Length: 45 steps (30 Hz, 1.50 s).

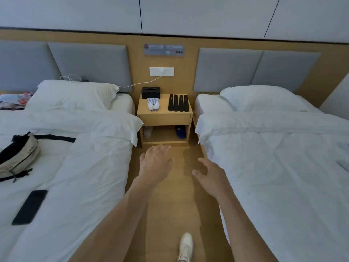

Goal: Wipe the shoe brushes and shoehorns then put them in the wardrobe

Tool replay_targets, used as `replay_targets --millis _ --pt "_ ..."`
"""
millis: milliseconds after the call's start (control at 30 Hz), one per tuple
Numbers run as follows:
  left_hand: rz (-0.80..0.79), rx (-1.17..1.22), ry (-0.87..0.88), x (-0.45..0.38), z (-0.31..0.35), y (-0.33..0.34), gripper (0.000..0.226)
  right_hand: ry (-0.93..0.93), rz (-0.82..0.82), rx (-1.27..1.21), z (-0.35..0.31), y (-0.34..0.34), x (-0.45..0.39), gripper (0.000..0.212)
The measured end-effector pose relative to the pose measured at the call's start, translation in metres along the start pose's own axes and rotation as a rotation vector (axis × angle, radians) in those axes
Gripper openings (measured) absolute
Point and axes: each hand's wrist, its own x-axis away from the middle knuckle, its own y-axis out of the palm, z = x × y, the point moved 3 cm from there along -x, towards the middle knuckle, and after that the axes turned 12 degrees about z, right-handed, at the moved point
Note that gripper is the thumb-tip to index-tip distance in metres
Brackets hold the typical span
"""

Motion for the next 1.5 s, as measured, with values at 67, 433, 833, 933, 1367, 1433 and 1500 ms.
replay_targets --millis 67,433,833,933,1367,1433,1500 --pt "0.001 -0.001 -0.017 -0.032 -0.009 0.007 0.050 0.007 -0.012 -0.018 -0.005 0.015 -0.037 0.055" --pt "0.051 -0.125 -0.110 -0.262 -0.049 0.024 0.050 -0.079 -0.092 -0.039 -0.084 0.081 -0.298 0.055" --pt "0.055 -0.101 -0.185 -0.454 -0.099 0.078 0.042 -0.126 -0.111 -0.039 -0.132 0.129 -0.489 0.054" --pt "0.025 -0.076 -0.195 -0.508 -0.120 0.097 0.044 -0.101 -0.121 -0.029 -0.143 0.148 -0.535 0.054" --pt "-0.108 -0.023 -0.234 -0.756 -0.227 0.158 0.049 0.042 -0.157 0.060 -0.212 0.243 -0.744 0.052" --pt "-0.143 -0.026 -0.245 -0.778 -0.243 0.170 0.048 0.059 -0.181 0.067 -0.214 0.261 -0.768 0.052" --pt "-0.175 0.012 -0.280 -0.798 -0.258 0.183 0.049 0.084 -0.220 0.077 -0.214 0.281 -0.793 0.050"
